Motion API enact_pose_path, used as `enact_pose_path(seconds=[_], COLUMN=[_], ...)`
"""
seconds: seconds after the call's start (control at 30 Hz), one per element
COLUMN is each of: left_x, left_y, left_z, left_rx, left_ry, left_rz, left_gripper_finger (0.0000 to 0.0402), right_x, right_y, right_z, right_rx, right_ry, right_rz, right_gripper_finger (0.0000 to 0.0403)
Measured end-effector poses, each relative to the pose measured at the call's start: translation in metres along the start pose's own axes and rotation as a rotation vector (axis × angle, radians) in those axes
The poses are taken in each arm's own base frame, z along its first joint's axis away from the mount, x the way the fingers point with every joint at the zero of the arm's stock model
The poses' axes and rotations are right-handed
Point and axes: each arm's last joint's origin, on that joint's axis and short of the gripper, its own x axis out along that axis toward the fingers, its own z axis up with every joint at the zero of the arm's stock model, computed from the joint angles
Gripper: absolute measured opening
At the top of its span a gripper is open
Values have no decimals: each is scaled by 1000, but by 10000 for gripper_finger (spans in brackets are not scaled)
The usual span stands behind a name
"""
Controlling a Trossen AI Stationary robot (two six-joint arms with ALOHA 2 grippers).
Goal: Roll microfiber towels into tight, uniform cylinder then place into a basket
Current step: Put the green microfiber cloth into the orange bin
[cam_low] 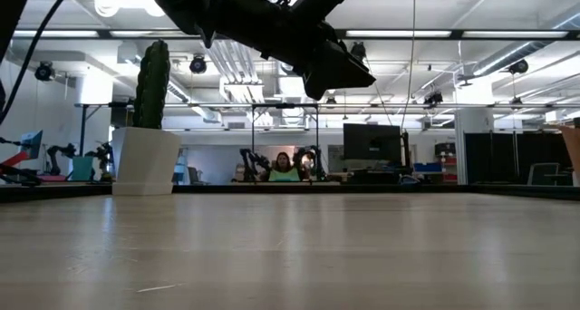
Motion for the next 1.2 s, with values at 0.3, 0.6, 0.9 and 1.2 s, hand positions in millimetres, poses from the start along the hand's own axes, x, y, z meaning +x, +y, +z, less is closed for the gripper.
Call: enact_pose_path(seconds=[0.3, 0.6, 0.9, 1.2], left_x=[0, -1, -1, -1], left_y=[0, -1, -2, -2], left_z=[-1, -2, -3, -3], left_rx=[-2, -3, -2, -3], left_ry=[1, -2, 0, -2], left_rz=[-1, 1, 0, 1], left_gripper_finger=[157, 157, 157, 157], right_x=[13, 26, 31, 4], right_y=[8, 12, 13, 6], right_z=[-7, -10, -10, -7], right_rx=[-18, -35, -45, -48], right_ry=[-24, -45, -46, -20], right_rz=[65, 38, 36, 76], right_gripper_finger=[136, 164, 212, 192])
